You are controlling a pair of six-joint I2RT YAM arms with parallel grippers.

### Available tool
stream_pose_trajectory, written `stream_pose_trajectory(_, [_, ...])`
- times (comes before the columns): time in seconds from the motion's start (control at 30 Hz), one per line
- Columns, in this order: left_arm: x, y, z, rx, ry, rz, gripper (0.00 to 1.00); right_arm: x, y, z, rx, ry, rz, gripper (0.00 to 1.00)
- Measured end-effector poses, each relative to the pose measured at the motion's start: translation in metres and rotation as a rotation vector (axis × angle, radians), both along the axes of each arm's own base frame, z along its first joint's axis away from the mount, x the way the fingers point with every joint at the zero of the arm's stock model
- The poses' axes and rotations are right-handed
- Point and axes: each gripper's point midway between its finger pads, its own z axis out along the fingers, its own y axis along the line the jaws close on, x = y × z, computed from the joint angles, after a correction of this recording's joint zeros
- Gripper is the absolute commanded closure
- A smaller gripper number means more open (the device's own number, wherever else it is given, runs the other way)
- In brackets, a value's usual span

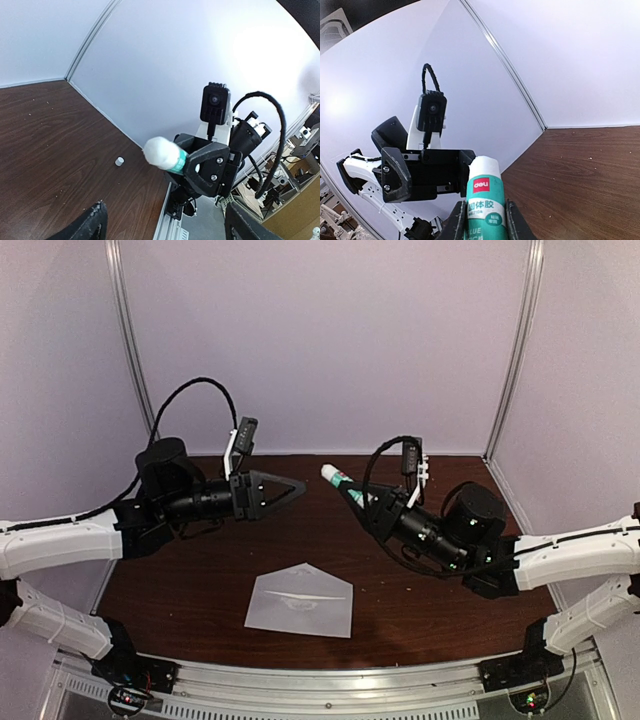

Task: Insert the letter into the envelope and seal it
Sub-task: Paint the envelope at the center of the board.

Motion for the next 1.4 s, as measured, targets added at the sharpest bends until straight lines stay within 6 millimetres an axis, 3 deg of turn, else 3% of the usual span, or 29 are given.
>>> stream_pose_trajectory(0.17, [0.002,-0.009,-0.006,-0.016,0.054,-0.012,0.17,-0.002,0.004,0.011,0.031,-0.043,-0.001,1.00])
stream_pose_trajectory(0.37, [-0.004,-0.022,0.003,-0.063,0.072,-0.054,0.19,-0.004,0.014,0.016,0.029,-0.066,0.009,1.00])
stream_pose_trajectory(0.53, [-0.005,-0.026,0.020,-0.115,0.060,-0.068,0.38,-0.006,0.018,0.019,0.027,-0.083,0.017,1.00])
stream_pose_trajectory(1.07, [-0.002,-0.034,0.018,-0.138,0.101,-0.089,0.62,-0.018,0.025,0.018,0.015,-0.104,0.085,1.00])
stream_pose_trajectory(1.27, [-0.002,-0.033,0.022,-0.157,0.108,-0.093,0.77,-0.018,0.026,0.018,0.012,-0.104,0.089,1.00])
stream_pose_trajectory(1.4, [-0.003,-0.033,0.023,-0.164,0.114,-0.095,0.86,-0.019,0.026,0.018,0.012,-0.106,0.095,0.77])
